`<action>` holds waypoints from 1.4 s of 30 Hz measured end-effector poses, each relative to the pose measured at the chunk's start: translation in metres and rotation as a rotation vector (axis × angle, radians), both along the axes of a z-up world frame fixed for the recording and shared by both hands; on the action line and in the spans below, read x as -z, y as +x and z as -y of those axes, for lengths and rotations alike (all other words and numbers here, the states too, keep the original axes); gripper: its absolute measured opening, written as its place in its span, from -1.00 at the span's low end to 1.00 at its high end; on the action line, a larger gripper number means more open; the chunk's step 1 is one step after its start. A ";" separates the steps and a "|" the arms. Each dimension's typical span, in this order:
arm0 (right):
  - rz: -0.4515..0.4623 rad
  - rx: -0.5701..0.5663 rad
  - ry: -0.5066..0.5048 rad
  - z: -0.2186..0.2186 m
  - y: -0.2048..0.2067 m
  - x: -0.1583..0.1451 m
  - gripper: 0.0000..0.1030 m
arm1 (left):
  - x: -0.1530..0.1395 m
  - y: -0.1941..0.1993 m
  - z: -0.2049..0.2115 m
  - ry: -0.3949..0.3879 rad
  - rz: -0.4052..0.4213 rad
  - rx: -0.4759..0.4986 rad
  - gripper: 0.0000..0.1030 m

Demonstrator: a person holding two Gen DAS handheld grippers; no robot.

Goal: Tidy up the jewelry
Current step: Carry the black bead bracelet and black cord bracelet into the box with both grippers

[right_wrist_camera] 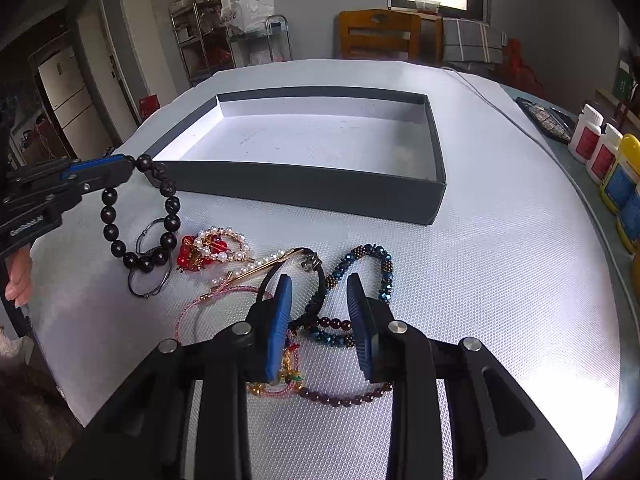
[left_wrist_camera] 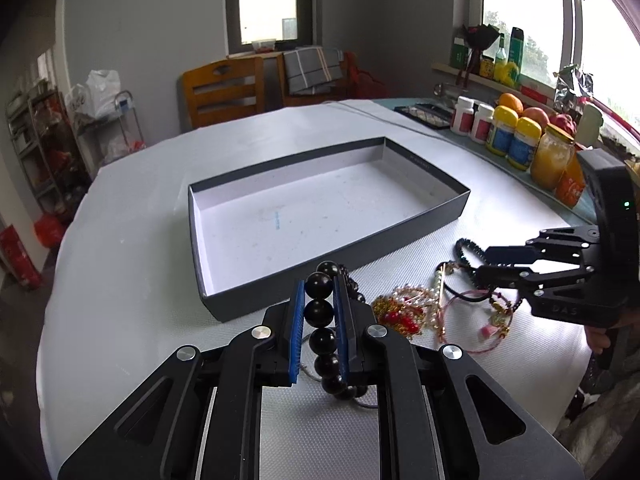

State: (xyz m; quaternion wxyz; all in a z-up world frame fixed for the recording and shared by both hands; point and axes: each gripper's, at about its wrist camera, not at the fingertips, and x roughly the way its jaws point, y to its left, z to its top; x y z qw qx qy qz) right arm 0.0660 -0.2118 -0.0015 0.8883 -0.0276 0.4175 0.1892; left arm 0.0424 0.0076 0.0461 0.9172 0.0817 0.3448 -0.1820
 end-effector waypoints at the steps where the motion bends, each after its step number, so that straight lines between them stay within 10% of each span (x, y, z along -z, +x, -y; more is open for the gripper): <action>1: -0.004 0.001 -0.007 -0.001 0.001 0.001 -0.53 | -0.003 -0.003 0.001 -0.004 0.008 0.004 -0.71; 9: -0.043 0.002 -0.009 -0.006 0.004 0.008 -0.94 | -0.021 -0.017 -0.004 -0.034 0.059 0.012 -0.71; 29: 0.203 -0.009 0.005 -0.002 -0.013 -0.069 -0.94 | -0.044 -0.028 -0.021 -0.069 0.117 -0.001 -0.71; 42: 0.237 0.104 -0.011 0.018 0.068 -0.078 -0.94 | -0.061 0.046 -0.015 -0.013 0.169 -0.058 -0.71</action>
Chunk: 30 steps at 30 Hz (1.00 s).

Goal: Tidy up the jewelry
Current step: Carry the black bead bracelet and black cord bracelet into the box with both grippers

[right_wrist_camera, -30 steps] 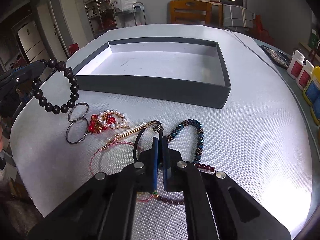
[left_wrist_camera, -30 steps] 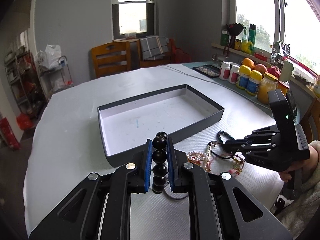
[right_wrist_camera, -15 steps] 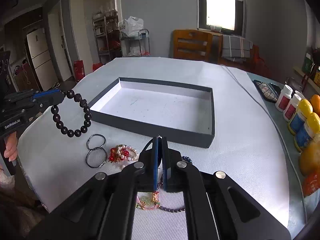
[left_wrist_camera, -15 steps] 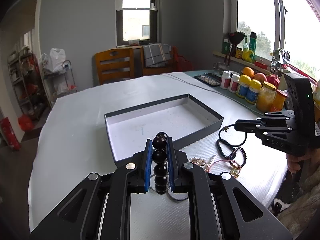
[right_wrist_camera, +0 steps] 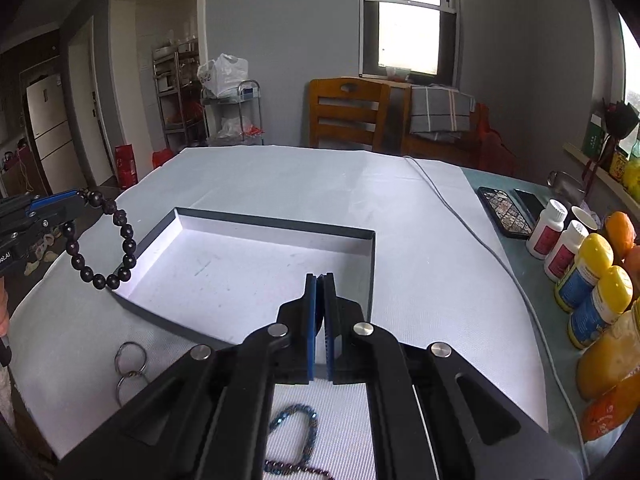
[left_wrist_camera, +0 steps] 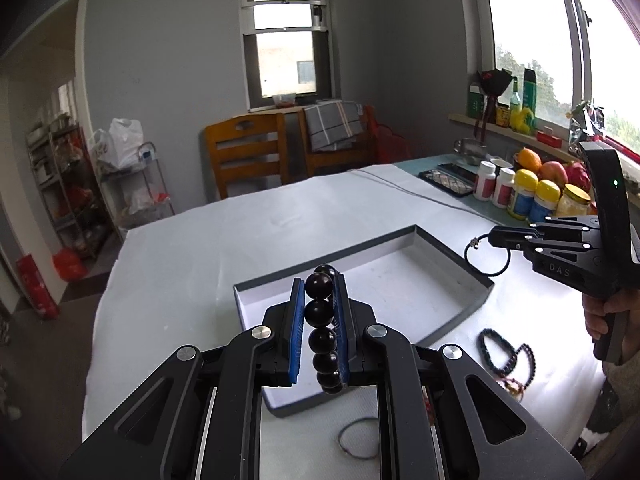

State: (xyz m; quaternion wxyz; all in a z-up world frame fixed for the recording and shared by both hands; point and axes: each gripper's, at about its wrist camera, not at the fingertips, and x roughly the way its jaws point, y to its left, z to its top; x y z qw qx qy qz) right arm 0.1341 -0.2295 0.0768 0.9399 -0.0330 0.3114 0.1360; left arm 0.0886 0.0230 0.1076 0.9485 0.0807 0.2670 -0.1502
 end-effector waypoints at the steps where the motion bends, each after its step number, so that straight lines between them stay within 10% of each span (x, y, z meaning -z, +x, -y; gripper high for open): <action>1: -0.006 0.011 0.002 0.001 0.010 0.002 -0.94 | 0.001 0.010 0.000 -0.004 -0.005 -0.011 -0.71; 12: -0.121 0.022 0.042 -0.004 0.097 0.039 -0.94 | 0.042 0.098 -0.006 -0.110 -0.146 -0.073 -0.71; 30: -0.173 0.003 -0.035 -0.015 0.100 0.073 -0.94 | 0.097 0.128 -0.021 0.000 -0.252 -0.175 -0.71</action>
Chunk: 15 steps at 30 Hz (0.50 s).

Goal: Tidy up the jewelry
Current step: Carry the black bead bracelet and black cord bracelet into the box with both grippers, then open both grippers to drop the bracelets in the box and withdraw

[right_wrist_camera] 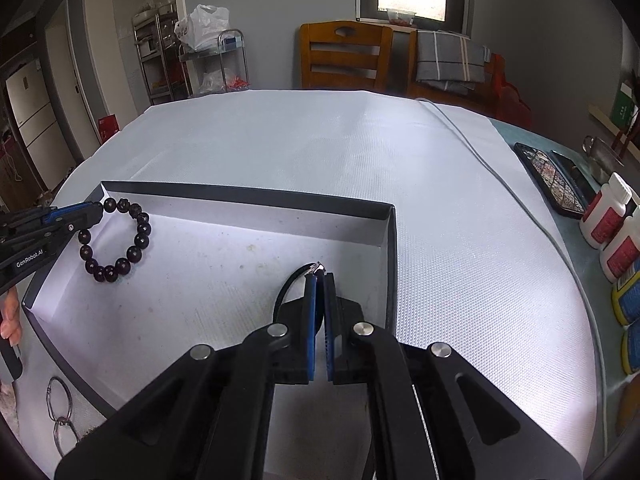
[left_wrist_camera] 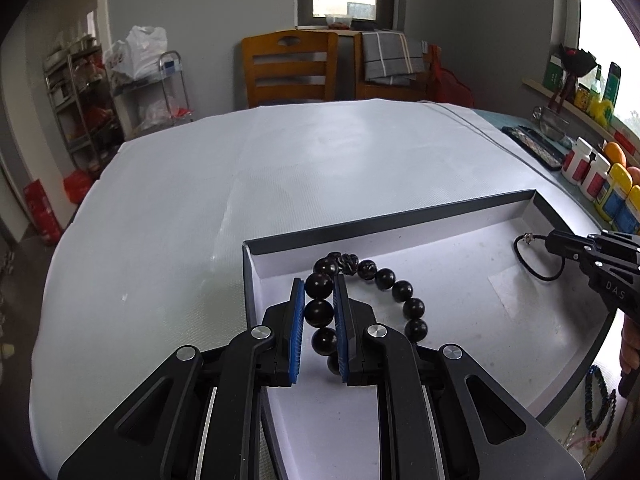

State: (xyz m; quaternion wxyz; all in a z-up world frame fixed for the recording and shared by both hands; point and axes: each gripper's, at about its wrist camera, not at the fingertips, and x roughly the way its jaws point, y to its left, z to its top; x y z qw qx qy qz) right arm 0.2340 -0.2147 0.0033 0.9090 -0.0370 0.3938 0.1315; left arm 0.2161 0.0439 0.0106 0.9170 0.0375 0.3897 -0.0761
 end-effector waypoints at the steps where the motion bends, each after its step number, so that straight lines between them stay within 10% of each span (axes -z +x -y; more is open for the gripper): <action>1: -0.001 0.000 0.000 0.000 0.000 0.001 -0.94 | 0.001 0.001 -0.001 0.004 -0.004 -0.004 -0.71; 15: 0.019 -0.014 -0.011 -0.002 0.001 0.002 -0.76 | -0.004 -0.004 0.000 0.026 0.030 -0.003 -0.36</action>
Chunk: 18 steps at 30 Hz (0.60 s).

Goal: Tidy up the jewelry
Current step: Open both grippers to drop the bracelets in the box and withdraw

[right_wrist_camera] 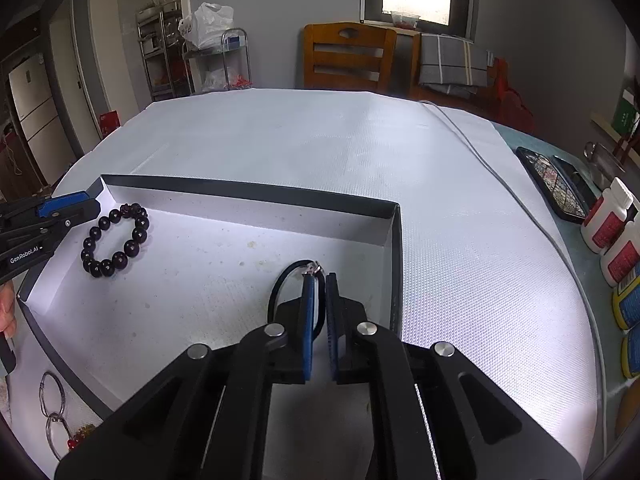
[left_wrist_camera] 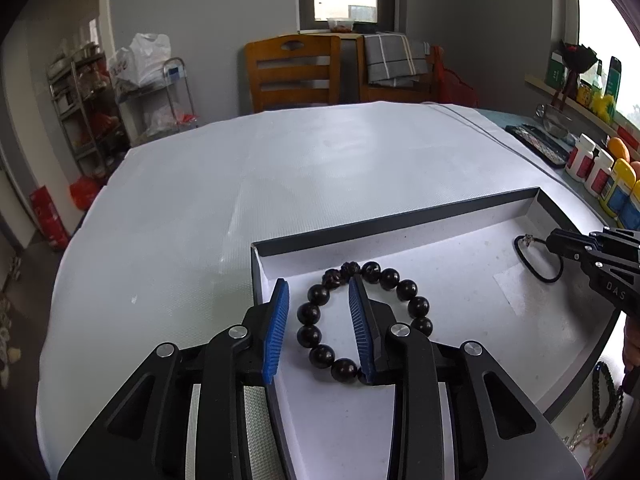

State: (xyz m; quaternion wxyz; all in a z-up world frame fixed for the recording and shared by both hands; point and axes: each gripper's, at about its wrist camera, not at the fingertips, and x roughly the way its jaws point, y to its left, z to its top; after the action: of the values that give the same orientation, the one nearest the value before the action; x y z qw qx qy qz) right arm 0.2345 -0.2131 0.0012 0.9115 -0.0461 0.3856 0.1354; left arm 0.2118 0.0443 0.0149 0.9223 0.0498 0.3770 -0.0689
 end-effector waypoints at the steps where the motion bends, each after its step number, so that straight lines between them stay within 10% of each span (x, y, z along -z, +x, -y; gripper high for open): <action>1: 0.007 0.003 0.005 0.001 -0.001 -0.001 -0.57 | -0.001 0.000 0.000 0.000 0.003 0.001 -0.33; 18: 0.103 0.035 0.085 0.012 -0.011 -0.026 0.69 | -0.013 -0.009 0.003 -0.011 0.070 0.001 0.57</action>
State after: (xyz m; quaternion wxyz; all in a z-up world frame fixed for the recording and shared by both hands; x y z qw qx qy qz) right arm 0.2231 -0.2250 0.0268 0.9335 -0.0075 0.3330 0.1329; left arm 0.2024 0.0411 0.0278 0.9352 0.0472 0.3439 -0.0696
